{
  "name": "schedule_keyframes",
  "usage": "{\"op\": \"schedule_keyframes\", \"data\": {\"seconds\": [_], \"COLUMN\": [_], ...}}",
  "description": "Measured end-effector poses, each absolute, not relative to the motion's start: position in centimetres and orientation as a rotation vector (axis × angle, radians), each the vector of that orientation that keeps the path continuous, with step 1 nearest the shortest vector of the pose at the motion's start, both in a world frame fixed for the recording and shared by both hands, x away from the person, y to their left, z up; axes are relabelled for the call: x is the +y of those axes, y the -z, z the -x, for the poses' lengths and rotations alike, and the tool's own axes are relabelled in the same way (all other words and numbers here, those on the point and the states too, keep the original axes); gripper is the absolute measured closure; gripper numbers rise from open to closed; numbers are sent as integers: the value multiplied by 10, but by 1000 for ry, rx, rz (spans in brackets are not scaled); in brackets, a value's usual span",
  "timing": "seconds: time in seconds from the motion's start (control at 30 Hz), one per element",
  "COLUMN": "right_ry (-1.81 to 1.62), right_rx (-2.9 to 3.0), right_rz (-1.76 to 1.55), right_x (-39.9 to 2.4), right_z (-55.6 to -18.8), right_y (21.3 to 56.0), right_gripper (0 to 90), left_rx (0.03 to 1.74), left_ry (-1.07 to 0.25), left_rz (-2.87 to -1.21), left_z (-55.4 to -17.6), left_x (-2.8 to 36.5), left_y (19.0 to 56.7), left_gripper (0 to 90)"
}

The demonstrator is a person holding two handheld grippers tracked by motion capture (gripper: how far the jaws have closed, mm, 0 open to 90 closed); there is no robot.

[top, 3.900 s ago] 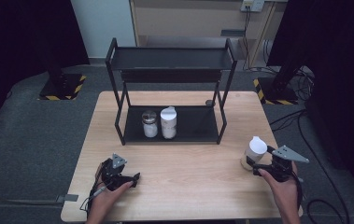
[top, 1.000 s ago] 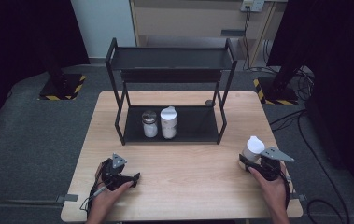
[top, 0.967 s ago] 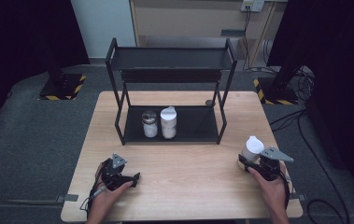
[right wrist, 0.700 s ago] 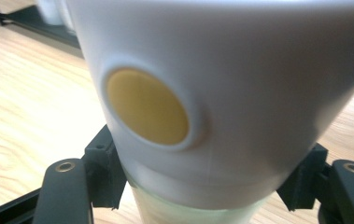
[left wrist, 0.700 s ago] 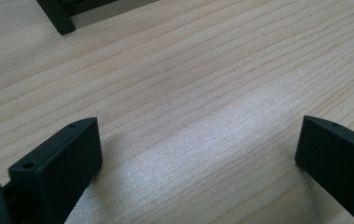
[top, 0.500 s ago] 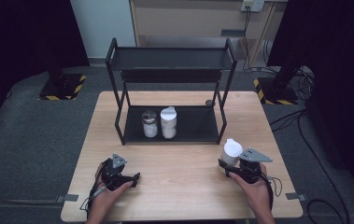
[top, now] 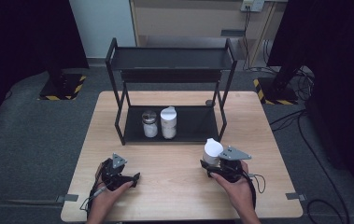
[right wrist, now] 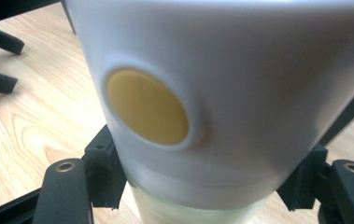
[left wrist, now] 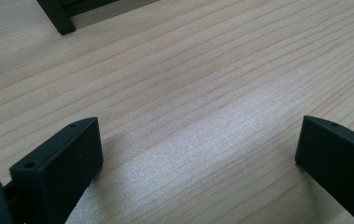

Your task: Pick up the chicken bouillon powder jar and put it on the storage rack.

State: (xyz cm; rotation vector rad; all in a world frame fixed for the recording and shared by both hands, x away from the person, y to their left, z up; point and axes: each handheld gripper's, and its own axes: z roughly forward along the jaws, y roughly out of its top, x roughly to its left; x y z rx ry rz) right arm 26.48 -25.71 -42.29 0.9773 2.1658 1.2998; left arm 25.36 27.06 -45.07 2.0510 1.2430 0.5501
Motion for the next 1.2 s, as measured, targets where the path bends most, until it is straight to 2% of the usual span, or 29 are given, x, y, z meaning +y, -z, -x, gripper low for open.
{"op": "schedule_keyframes", "data": {"seconds": [0.47, 1.2], "right_ry": [-1297, -1270], "right_rx": [2131, 2105], "right_rz": [-996, -1041], "right_x": [-231, -204], "right_z": [-279, -310], "right_y": [400, 393], "right_gripper": [318, 318], "left_rx": [1243, 1243], "left_ry": [-551, -552], "left_rz": [-2052, -2053], "left_z": [-254, -253], "left_x": [270, 270], "left_y": [451, 450], "left_gripper": [0, 0]}}
